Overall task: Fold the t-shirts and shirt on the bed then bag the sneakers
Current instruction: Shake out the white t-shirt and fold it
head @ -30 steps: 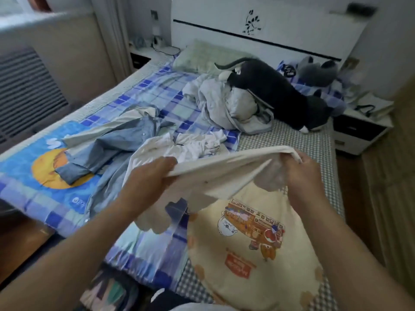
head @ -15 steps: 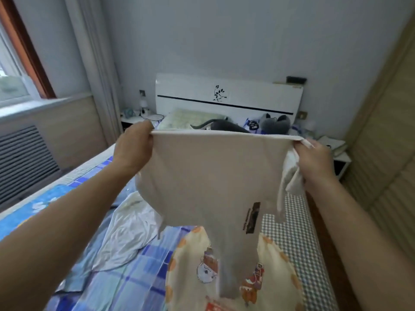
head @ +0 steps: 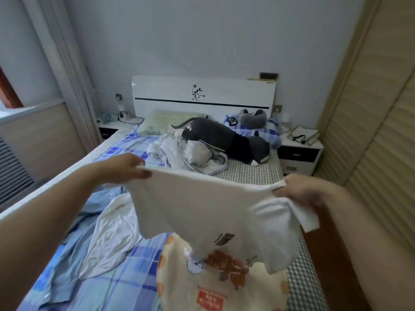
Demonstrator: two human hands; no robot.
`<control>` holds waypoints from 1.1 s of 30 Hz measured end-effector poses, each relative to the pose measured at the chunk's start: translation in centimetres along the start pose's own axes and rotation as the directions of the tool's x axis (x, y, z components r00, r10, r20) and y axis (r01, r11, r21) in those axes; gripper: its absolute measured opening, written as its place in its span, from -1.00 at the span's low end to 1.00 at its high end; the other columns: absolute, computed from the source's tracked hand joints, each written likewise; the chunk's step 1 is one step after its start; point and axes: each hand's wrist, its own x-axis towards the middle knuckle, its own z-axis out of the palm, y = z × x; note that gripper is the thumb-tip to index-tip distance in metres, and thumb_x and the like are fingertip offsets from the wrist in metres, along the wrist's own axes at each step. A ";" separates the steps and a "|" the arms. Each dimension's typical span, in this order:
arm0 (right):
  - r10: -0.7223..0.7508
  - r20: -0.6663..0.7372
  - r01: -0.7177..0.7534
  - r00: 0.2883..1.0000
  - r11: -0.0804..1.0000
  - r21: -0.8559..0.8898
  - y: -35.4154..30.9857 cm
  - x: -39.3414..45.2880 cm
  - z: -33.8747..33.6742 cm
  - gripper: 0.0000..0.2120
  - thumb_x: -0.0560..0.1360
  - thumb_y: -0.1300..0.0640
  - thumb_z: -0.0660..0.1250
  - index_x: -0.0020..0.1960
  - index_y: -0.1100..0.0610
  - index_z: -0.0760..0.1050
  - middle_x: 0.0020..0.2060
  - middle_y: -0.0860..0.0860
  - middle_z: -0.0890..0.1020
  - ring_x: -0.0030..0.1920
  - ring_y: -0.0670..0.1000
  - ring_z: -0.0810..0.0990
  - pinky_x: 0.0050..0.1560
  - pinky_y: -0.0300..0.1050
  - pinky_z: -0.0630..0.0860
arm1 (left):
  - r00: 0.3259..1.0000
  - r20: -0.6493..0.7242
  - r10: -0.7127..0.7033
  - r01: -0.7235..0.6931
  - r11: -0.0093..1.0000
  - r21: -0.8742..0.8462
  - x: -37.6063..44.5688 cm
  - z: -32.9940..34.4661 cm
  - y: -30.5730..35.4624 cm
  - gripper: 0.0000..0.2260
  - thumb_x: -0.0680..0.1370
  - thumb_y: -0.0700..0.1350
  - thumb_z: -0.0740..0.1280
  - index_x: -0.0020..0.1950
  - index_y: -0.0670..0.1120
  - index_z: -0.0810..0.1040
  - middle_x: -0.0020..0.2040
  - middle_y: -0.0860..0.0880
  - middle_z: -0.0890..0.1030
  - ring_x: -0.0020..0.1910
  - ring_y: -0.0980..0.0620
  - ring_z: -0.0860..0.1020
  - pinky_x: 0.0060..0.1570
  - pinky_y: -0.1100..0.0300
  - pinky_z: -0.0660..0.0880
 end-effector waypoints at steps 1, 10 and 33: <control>0.050 0.160 -0.040 0.986 0.997 -0.065 0.5 0.3 1.2 -0.85 0.51 0.07 0.45 -0.02 0.14 0.67 -0.08 0.10 0.74 0.02 0.19 0.70 0.07 0.09 0.62 | 0.994 0.112 -0.008 0.016 0.997 -0.071 -0.8 0.8 -0.2 -0.76 0.55 0.12 0.44 -0.08 -0.05 0.61 -0.12 -0.02 0.62 -0.07 -0.04 0.60 -0.08 0.08 0.47; 0.526 0.372 -0.269 0.765 0.785 -0.559 5.3 4.2 14.7 -0.60 0.59 -0.15 0.30 -0.02 0.23 0.51 -0.24 0.13 0.57 -0.28 0.08 0.55 -0.18 -0.04 0.56 | 0.816 0.526 -0.238 0.071 0.946 0.317 -9.0 9.6 -1.9 -0.79 0.50 0.07 0.48 -0.02 -0.01 0.53 -0.17 0.06 0.57 -0.19 0.04 0.51 -0.21 0.18 0.43; -0.150 0.130 0.134 0.980 0.983 0.125 -2.2 -4.2 33.9 -0.08 0.47 -0.16 0.46 0.64 -0.11 -0.02 0.46 -0.19 0.27 0.48 -0.06 0.27 0.45 -0.10 0.29 | 0.858 0.334 -0.390 0.331 -0.076 -0.941 -15.3 22.4 5.7 -0.89 0.61 -0.22 0.38 0.02 -0.27 0.62 -0.01 -0.20 0.66 -0.01 -0.09 0.66 -0.13 0.16 0.62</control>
